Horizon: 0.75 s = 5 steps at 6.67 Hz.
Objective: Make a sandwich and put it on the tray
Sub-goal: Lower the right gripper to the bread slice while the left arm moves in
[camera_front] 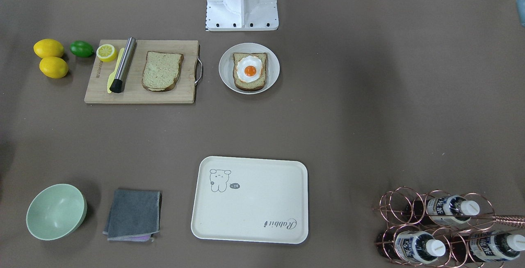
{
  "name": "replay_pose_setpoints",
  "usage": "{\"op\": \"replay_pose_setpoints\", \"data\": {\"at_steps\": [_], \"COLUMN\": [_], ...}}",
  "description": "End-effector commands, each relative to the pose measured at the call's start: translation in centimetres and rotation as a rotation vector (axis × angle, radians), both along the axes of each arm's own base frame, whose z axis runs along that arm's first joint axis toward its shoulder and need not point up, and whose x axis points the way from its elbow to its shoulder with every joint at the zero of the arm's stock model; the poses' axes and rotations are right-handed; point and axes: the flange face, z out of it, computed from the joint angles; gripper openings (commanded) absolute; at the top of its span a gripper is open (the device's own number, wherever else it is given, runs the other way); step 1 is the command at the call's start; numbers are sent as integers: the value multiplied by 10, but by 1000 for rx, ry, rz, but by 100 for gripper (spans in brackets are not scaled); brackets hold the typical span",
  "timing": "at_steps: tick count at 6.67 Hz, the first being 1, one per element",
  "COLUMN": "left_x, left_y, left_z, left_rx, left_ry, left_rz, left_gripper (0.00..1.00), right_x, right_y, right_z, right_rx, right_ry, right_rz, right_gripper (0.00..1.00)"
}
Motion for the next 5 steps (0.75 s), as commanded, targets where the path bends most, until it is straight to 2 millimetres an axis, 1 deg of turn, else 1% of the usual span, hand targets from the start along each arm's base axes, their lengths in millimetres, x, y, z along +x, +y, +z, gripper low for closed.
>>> {"op": "replay_pose_setpoints", "data": {"at_steps": [1, 2, 3, 4, 5], "left_x": [54, 95, 119, 140, 149], "left_y": [11, 24, 25, 34, 40], "left_z": [-59, -74, -95, -102, -111], "left_rx": [55, 33, -7, -46, -69], "left_ry": [73, 104, 148, 172, 197], "left_rz": [66, 125, 121, 132, 136], "left_gripper": [100, 100, 99, 98, 97], "right_x": [-58, -113, -161, -200, -231], "right_y": [-45, -52, -62, -61, -48], "right_z": [-55, -93, -134, -157, -178], "right_rx": [-11, -57, -115, -185, -247], "right_ry": [-79, -129, -187, -214, -232], "right_rz": [-11, -3, 34, 86, 136], "right_gripper": [98, 100, 100, 100, 99]}}
